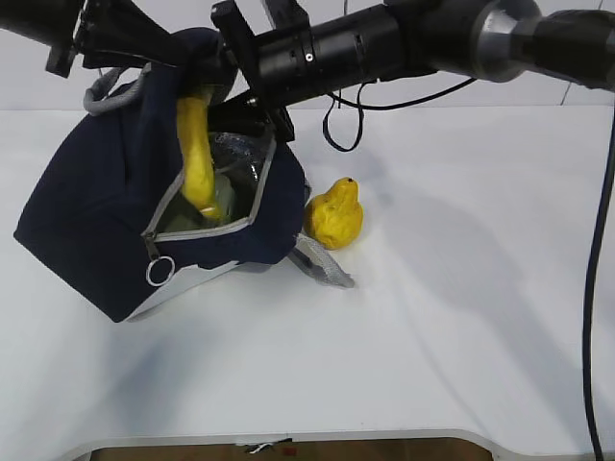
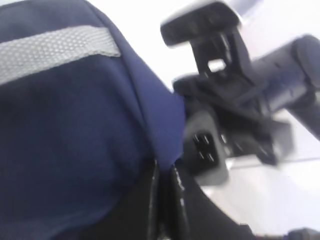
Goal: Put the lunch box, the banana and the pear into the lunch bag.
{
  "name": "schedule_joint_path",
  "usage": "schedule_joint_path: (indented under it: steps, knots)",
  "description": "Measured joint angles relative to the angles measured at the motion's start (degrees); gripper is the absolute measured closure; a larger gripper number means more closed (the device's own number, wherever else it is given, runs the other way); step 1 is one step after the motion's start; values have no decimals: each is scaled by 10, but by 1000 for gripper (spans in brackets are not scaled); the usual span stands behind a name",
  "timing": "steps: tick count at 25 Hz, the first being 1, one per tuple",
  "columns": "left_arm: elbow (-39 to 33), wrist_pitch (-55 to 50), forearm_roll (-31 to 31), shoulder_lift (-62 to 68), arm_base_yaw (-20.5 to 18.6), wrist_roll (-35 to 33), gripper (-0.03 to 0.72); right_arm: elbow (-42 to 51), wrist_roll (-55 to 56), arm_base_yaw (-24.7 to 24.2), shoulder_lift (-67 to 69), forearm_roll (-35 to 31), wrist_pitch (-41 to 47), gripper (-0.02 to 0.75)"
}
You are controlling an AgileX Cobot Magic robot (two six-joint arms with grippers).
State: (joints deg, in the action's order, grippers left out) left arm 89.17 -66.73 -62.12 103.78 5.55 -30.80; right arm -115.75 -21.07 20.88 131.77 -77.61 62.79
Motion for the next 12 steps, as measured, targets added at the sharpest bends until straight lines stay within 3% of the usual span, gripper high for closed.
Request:
schedule_joint_path:
  steps: [4, 12]
  knots:
    - [0, -6, 0, 0, 0, 0, 680, -1, -3, -1, 0, 14, -4, 244]
    - [0, -12, 4, 0, 0, 0, 680, -1, -22, -1, 0, 39, -2, 232]
